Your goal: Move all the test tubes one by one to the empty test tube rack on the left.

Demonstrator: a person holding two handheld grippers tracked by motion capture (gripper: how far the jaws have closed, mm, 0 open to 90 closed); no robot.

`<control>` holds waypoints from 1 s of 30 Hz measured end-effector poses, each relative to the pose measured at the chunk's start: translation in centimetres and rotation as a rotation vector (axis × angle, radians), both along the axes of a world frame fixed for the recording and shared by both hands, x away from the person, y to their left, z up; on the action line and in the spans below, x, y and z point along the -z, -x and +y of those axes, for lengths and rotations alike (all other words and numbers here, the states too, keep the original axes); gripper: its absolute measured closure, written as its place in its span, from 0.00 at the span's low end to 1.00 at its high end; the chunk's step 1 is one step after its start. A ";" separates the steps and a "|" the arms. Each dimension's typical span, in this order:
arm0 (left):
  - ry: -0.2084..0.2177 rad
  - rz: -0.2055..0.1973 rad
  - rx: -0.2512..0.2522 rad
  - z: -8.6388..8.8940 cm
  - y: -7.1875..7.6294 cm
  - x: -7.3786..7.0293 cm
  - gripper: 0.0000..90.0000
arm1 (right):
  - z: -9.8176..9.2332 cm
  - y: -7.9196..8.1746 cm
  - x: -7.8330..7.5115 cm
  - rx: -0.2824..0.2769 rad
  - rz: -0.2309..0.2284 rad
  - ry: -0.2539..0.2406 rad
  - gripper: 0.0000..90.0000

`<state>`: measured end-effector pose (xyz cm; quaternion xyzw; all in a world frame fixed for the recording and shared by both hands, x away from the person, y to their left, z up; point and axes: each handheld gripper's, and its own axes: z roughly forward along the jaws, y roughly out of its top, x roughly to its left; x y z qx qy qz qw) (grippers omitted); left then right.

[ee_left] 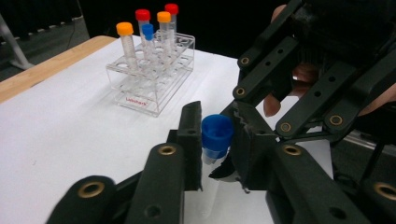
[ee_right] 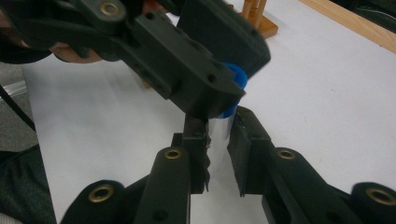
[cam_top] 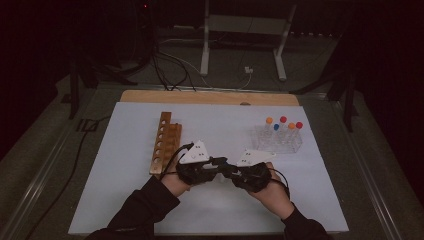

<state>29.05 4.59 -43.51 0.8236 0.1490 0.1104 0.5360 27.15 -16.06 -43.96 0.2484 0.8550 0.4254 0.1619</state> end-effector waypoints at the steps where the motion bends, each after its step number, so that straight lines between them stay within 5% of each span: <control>1: -0.001 0.000 0.000 0.0 0.0 0.0 0.84 | 0.0 0.0 0.0 0.000 0.000 0.000 0.85; 9: -0.012 -0.028 0.005 -0.1 0.1 -0.3 0.87 | -0.2 0.0 -0.2 -0.001 0.003 -0.014 0.84; 15: 0.006 -0.037 -0.022 0.6 -0.1 -1.0 0.87 | -0.6 0.0 -0.2 0.018 0.002 -0.036 0.72; 30: 0.003 -0.050 -0.110 4.3 -1.5 -2.7 0.87 | -2.5 0.3 0.5 0.120 -0.022 -0.080 0.21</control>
